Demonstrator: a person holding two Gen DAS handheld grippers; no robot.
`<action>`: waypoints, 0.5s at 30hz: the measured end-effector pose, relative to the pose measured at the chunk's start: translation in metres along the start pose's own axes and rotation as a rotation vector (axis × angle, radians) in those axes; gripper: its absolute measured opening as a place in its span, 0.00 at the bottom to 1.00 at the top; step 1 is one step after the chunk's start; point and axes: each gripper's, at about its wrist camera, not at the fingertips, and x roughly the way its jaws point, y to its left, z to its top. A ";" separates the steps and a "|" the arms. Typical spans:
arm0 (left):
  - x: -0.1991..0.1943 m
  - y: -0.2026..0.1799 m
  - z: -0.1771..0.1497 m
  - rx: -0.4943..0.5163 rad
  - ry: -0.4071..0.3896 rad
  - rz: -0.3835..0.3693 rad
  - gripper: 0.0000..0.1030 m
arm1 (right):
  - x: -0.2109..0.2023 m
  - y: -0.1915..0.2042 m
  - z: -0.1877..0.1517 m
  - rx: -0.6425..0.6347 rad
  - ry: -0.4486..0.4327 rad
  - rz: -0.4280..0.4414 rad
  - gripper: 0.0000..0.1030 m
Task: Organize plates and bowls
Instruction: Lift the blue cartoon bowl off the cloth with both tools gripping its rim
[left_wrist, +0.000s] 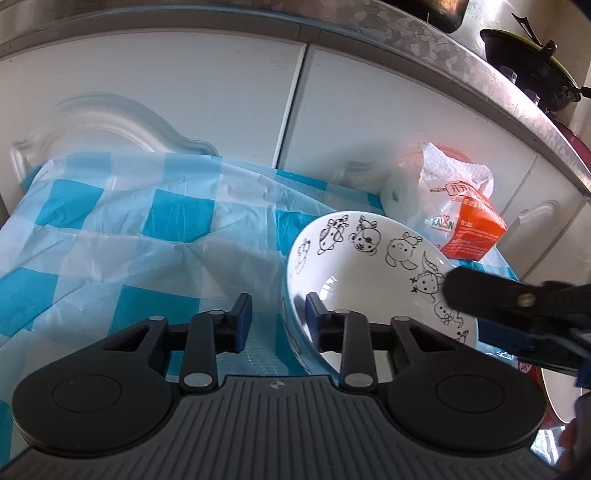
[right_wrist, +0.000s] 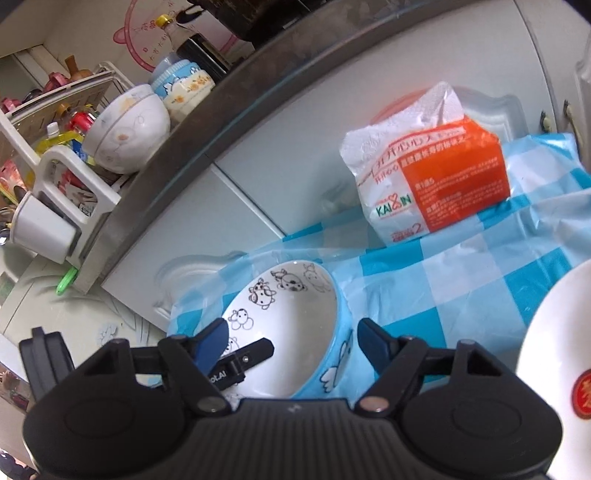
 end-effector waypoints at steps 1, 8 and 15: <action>0.000 0.000 0.000 0.000 0.002 -0.004 0.31 | 0.003 0.000 -0.001 -0.001 0.007 -0.004 0.70; 0.002 0.001 0.000 -0.037 0.035 -0.060 0.15 | 0.008 -0.009 -0.005 0.048 0.002 0.014 0.68; -0.002 0.000 -0.004 -0.041 0.045 -0.056 0.13 | 0.001 -0.010 -0.008 0.076 0.000 0.045 0.70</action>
